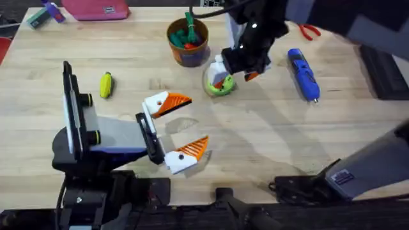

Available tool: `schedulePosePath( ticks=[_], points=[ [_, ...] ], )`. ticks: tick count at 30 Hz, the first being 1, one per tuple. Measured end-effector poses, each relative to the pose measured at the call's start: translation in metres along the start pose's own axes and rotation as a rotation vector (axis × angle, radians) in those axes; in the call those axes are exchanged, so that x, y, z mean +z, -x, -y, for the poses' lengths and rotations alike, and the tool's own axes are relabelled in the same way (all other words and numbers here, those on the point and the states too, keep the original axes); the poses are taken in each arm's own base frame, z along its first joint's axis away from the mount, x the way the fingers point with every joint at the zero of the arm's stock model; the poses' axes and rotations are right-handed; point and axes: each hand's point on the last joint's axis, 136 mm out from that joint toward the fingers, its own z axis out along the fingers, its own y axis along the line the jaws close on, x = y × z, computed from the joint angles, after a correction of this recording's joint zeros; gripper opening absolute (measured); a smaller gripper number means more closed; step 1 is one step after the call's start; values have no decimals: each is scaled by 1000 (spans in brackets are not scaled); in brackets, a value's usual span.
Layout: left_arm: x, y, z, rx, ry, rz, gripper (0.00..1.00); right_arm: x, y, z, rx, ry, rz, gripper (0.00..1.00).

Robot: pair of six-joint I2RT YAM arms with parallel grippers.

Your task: Pick up the gripper from the table and insert it into the empty holder that is missing its gripper. Then pick up a screw, insert it into the mounting hole, and use the screwdriver to tighten it. Finally, clean up the table by picking up the vegetable and placing it into the bucket.

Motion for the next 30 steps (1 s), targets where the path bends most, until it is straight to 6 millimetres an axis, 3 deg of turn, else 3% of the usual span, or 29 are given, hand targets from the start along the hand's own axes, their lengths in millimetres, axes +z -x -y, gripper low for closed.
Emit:
schedulePosePath(
  ticks=[9,20,30],
  points=[
    [0,0,0,0,0,0,969,22,5,-11,-32,-22,-13,653],
    [0,0,0,0,0,0,971,44,8,-15,-38,-36,-36,535],
    [0,0,0,0,0,0,970,50,14,-9,-34,-74,-16,434]
  ],
)
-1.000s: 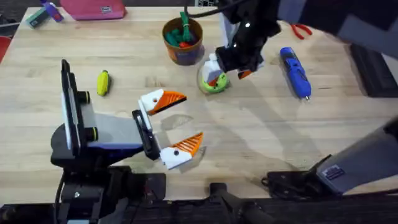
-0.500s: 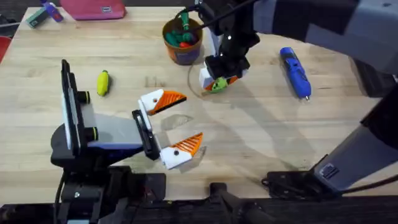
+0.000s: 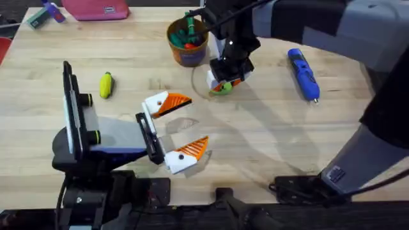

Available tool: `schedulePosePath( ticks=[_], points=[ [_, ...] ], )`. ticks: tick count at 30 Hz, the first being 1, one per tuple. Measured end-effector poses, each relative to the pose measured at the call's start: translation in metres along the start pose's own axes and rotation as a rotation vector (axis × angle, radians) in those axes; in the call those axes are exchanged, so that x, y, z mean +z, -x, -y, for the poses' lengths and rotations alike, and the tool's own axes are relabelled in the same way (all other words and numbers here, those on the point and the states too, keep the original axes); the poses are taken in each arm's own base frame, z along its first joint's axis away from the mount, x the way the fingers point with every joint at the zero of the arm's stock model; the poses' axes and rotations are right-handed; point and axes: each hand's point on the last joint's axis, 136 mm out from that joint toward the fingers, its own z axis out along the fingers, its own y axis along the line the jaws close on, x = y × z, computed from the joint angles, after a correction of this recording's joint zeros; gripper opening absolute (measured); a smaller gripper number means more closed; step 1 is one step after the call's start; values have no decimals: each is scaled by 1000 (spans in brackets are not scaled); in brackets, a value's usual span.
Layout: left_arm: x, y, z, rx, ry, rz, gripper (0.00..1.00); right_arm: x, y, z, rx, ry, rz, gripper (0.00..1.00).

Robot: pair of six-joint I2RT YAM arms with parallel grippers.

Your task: Pick up the gripper from the table and insert it into the empty holder that is missing its gripper. Then pick up a screw, insert it into the mounting hole, and use the screwdriver to tighten it. Finally, clean up the table by picking up the vegetable and placing it into the bucket.

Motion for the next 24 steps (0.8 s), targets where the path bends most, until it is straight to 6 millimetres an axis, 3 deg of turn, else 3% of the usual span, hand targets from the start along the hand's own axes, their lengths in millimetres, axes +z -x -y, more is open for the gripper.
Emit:
schedulePosePath(
  ticks=[4,18,24],
  points=[
    [0,0,0,0,0,0,970,9,-1,1,1,-11,-20,373],
    [0,0,0,0,0,0,970,8,5,-3,1,-8,7,192],
    [0,0,0,0,0,0,971,8,5,-5,-3,-6,10,9]
  ],
)
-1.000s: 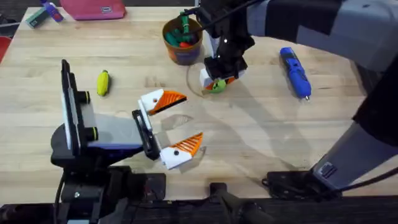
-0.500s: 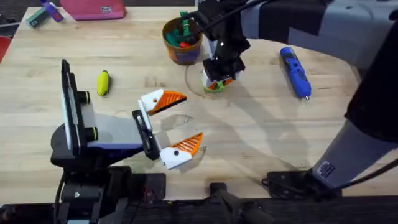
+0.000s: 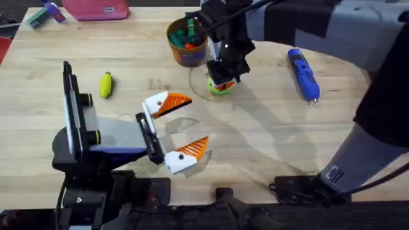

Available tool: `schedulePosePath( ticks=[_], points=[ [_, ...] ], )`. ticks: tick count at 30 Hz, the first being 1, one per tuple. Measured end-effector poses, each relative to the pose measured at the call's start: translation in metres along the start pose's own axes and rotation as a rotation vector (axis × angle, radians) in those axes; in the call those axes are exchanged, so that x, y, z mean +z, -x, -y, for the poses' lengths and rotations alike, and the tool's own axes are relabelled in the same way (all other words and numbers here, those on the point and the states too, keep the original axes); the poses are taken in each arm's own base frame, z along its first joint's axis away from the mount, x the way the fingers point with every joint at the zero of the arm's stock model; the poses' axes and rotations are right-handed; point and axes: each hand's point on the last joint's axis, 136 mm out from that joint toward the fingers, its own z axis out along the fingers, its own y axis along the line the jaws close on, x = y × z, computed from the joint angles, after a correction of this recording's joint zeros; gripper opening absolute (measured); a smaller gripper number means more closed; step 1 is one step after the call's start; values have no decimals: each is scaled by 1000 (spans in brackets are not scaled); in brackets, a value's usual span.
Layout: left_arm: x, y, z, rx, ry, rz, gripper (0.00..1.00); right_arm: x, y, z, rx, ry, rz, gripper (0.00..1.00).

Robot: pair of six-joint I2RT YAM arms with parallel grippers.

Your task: Pick up the gripper from the table and insert it into the empty holder that is missing its gripper. Then pick up a screw, insert it into the mounting hole, and use the screwdriver to tighten it. Finally, clean up the table by picking up the vegetable and placing it into the bucket.

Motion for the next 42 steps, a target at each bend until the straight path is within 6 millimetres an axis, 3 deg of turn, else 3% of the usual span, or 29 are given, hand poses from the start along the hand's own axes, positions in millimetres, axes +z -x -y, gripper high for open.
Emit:
schedulePosePath(
  ticks=[12,16,20,26,30,37,42],
  points=[
    [0,0,0,0,0,0,970,-1,-2,-1,-4,-2,-7,7],
    [0,0,0,0,0,0,970,-15,-2,-1,-5,-5,-16,6],
    [0,0,0,0,0,0,970,-52,4,-1,-4,6,20,6],
    [0,0,0,0,0,0,970,-127,19,-3,-3,43,135,6],
    [0,0,0,0,0,0,970,-167,20,-4,-34,53,183,6],
    [0,0,0,0,0,0,970,-216,9,-27,-168,75,250,6],
    [0,0,0,0,0,0,970,-229,0,-56,-295,62,296,6]
  ],
)
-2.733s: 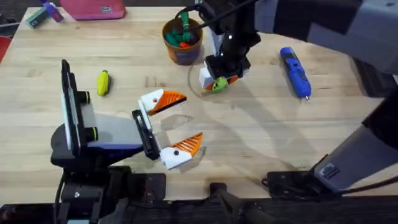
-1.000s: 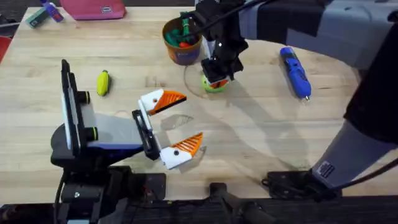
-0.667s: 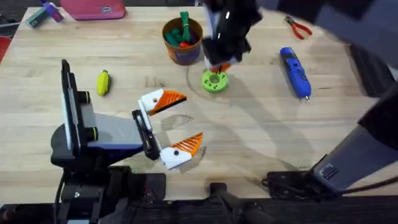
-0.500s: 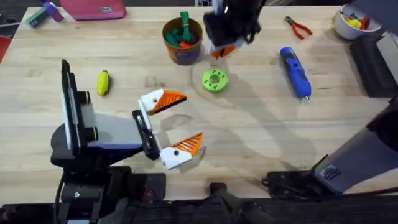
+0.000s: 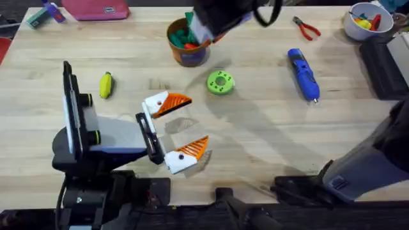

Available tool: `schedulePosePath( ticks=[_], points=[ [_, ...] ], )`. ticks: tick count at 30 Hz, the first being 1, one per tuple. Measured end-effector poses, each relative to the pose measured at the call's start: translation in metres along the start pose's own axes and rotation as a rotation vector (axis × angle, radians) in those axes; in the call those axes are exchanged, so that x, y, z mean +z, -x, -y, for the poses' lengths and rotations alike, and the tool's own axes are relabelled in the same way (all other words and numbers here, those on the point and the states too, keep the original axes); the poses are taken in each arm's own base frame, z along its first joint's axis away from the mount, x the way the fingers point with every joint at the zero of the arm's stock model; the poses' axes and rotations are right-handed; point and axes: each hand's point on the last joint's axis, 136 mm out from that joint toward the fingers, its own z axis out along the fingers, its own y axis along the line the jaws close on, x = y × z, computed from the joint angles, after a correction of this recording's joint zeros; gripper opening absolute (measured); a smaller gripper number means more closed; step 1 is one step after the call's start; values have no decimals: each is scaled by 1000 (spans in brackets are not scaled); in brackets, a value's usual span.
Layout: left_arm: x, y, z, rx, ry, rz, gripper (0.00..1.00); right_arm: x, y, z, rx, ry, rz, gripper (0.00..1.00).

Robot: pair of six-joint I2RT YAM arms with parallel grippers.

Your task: Pick up the gripper from the table and insert it into the empty holder that is missing its gripper. Then pick up a screw, insert it into the mounting hole, and use the screwdriver to tighten it. Finally, clean up the table by picking up the vegetable and placing it into the bucket.

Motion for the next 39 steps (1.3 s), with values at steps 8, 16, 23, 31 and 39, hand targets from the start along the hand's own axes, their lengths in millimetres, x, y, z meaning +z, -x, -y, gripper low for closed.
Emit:
schedulePosePath(
  ticks=[8,16,23,31,39],
  points=[
    [0,0,0,0,0,0,970,-3,-10,-51,-210,14,6,6],
    [0,0,0,0,0,0,970,-2,-21,-100,-449,52,8,6],
    [0,0,0,0,0,0,970,-6,-22,-119,-595,101,39,6],
    [0,0,0,0,0,0,970,-7,-24,-126,-761,143,48,6],
    [0,0,0,0,0,0,970,1,-24,-129,-908,148,40,6]
  ],
)
